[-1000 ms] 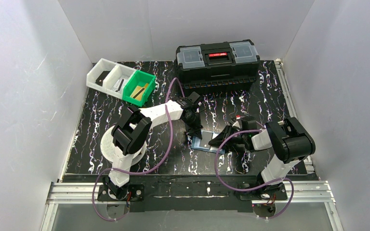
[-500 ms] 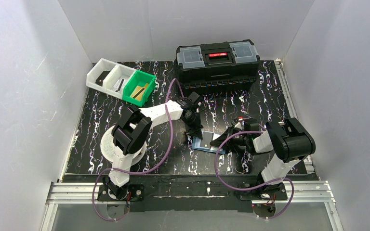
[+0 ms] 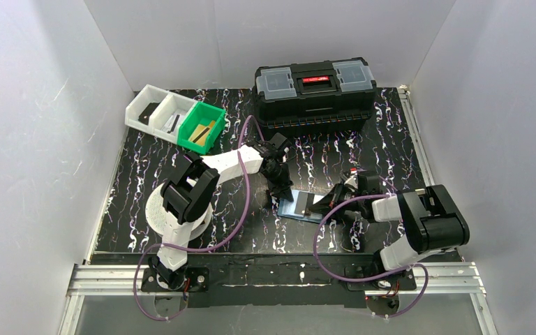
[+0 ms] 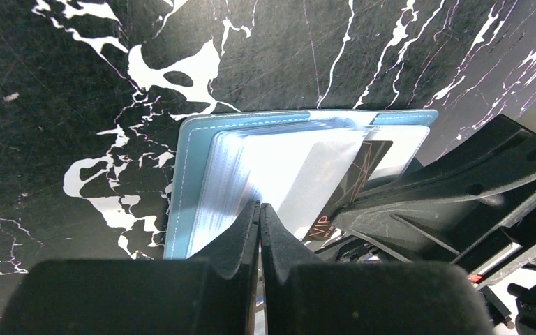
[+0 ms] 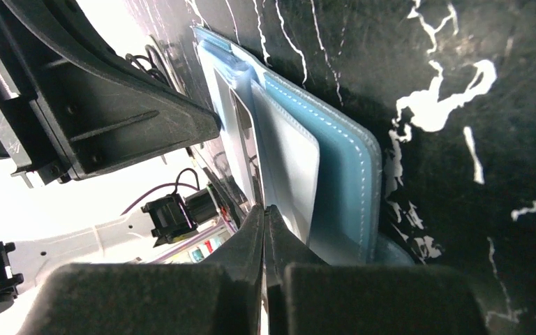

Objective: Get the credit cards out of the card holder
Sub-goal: Remove the credit card from the card holder.

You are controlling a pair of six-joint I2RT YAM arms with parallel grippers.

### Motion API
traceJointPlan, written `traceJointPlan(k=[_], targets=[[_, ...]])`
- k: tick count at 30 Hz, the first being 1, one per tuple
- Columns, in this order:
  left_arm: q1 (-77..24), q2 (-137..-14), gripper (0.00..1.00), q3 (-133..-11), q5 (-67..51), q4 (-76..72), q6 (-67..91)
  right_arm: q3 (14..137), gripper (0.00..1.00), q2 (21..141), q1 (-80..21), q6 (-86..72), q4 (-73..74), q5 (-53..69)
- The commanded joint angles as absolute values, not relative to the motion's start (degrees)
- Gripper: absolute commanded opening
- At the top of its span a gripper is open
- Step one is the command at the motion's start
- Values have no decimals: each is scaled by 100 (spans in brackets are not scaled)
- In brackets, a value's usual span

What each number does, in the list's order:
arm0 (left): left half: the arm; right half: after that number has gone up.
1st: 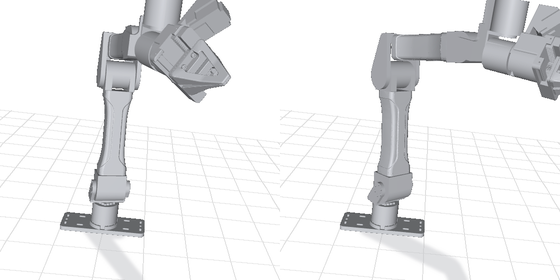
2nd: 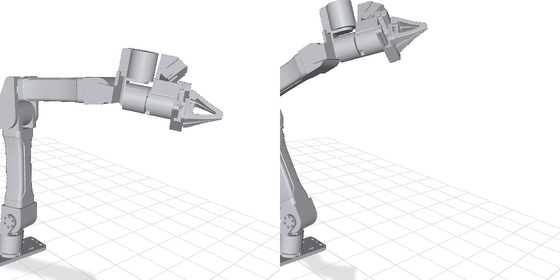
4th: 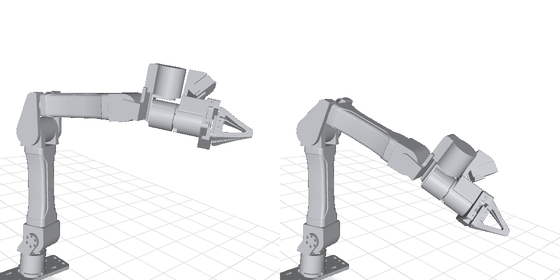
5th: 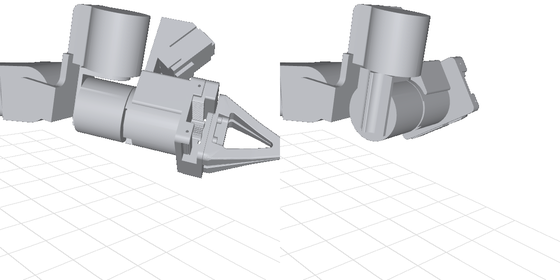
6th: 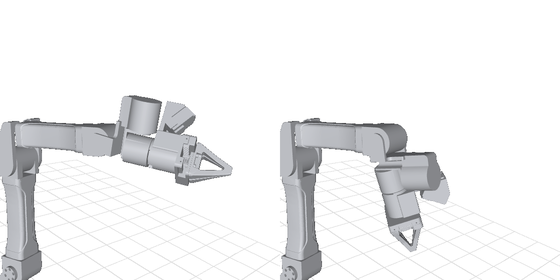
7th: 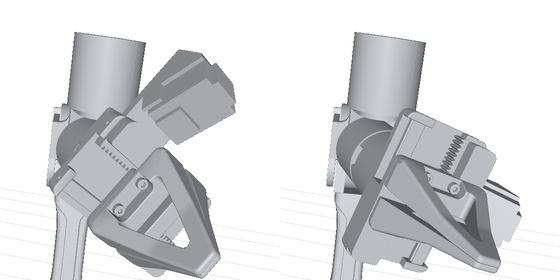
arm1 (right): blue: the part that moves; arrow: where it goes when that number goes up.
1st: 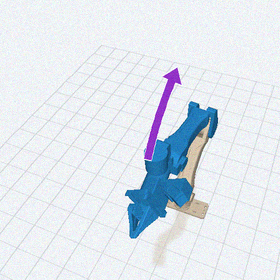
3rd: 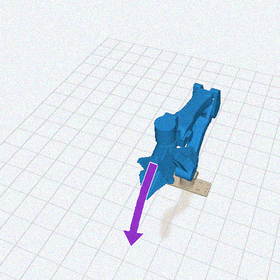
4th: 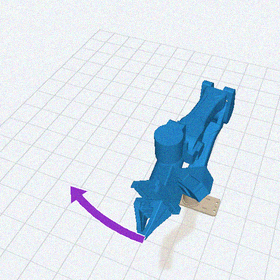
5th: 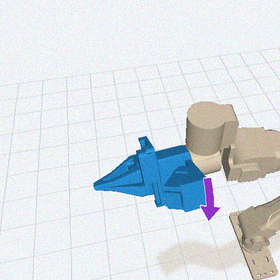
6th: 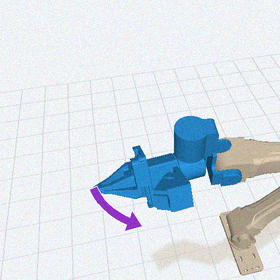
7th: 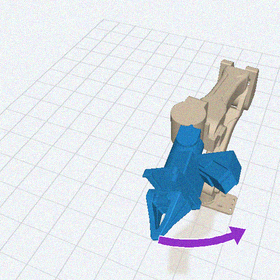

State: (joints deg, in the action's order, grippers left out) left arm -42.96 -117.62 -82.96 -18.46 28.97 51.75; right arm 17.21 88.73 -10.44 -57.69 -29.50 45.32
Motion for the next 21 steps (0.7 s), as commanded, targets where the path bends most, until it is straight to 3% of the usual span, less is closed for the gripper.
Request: traceJointPlan(k=[1,5,10,13,19,21], targets=[[-4268,-12278,0,-7899,-901,3584,4944,1918,9,8636,-993,-5284,-2169,4275],[-4267,-12318,0,-7941,-935,3576,4909,2033,32,8945,-993,-5394,-2519,4589],[-4263,-12346,0,-7956,-984,3579,4897,2143,36,9371,-1000,-5580,-2948,4765],[-4263,-12373,0,-7956,-1008,3572,4896,2169,31,9525,-999,-5703,-3132,4807],[-4271,-12357,0,-7937,-943,3580,4917,2098,2,9356,-978,-5637,-2951,4675],[-4265,-12332,0,-7927,-881,3613,4928,2075,1,9115,-940,-5425,-2588,4512]])
